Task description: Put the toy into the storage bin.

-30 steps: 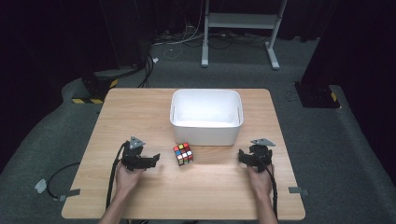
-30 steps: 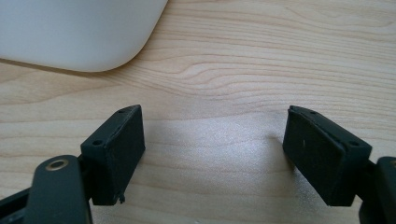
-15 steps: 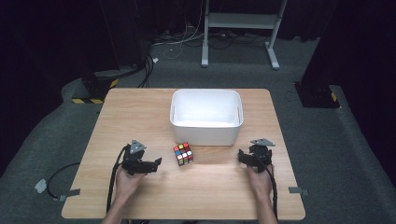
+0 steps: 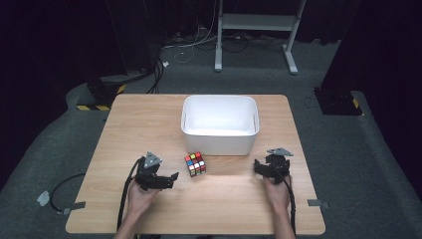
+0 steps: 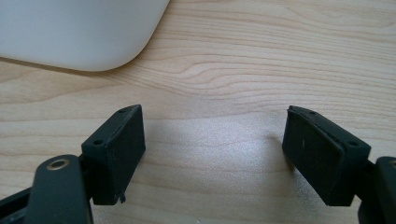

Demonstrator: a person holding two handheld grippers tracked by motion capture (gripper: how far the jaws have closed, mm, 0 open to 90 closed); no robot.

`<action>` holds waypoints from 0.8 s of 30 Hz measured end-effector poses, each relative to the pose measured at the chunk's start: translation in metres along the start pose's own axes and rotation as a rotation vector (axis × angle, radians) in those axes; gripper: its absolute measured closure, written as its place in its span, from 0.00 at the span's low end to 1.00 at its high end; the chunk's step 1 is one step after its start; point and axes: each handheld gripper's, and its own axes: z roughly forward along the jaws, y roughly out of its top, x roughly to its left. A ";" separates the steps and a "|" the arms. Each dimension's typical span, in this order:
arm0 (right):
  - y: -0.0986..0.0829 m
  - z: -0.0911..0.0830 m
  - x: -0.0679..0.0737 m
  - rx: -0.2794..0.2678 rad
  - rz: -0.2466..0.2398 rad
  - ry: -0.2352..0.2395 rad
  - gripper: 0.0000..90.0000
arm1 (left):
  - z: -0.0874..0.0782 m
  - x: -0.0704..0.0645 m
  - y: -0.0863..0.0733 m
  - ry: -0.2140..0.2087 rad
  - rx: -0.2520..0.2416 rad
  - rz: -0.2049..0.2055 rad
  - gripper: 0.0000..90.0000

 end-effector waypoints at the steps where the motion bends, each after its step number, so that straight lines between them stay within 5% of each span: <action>1: 0.000 0.000 0.000 0.000 0.000 0.000 0.23 | 0.001 -0.003 0.000 -0.008 0.006 0.006 0.08; 24: 0.000 0.000 0.000 -0.002 -0.009 0.004 0.23 | 0.024 -0.025 0.015 -0.095 -0.010 0.023 0.05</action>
